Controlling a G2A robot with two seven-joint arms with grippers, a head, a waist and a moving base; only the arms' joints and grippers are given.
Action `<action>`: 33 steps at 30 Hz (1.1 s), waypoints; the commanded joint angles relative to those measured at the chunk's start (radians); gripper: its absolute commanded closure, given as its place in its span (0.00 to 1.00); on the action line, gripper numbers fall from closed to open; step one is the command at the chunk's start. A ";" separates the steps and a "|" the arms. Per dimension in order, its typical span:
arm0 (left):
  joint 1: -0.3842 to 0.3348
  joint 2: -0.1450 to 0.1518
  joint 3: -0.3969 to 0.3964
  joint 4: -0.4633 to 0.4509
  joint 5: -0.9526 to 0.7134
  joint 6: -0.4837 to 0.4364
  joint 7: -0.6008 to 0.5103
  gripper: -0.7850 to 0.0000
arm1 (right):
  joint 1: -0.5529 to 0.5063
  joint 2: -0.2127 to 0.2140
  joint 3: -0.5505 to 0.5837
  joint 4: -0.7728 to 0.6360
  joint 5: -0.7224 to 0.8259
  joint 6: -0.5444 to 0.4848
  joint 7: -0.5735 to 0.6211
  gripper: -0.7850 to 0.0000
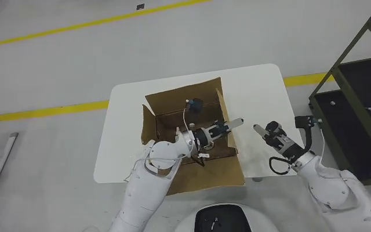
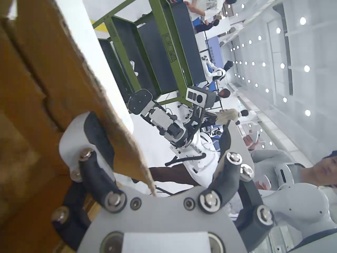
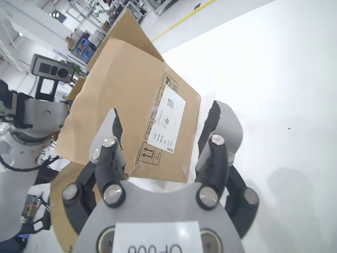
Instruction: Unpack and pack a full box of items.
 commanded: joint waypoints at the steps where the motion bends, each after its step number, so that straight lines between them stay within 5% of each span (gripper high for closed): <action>1: -0.024 -0.009 0.037 0.022 -0.016 -0.023 -0.002 0.00 | -0.006 0.001 0.028 0.005 0.088 -0.010 0.013 0.09; 5: -0.068 -0.029 0.110 0.079 -0.018 -0.060 -0.003 0.00 | -0.012 0.003 0.080 0.030 0.216 -0.034 0.045 0.50; 12: -0.114 -0.051 0.174 0.156 -0.014 -0.079 -0.011 0.00 | 0.000 0.008 0.103 0.043 0.245 -0.040 0.089 0.64; 26: -0.133 -0.064 0.193 0.201 0.000 -0.069 -0.016 0.00 | 0.092 0.009 0.026 0.058 0.182 -0.035 0.144 0.65; 29: -0.133 -0.065 0.192 0.203 0.001 -0.070 -0.017 0.00 | 0.101 0.010 0.015 0.065 0.159 -0.027 0.153 0.72; 33: -0.131 -0.065 0.185 0.205 0.003 -0.071 -0.019 0.00 | 0.106 0.010 0.002 0.076 0.144 -0.017 0.148 1.00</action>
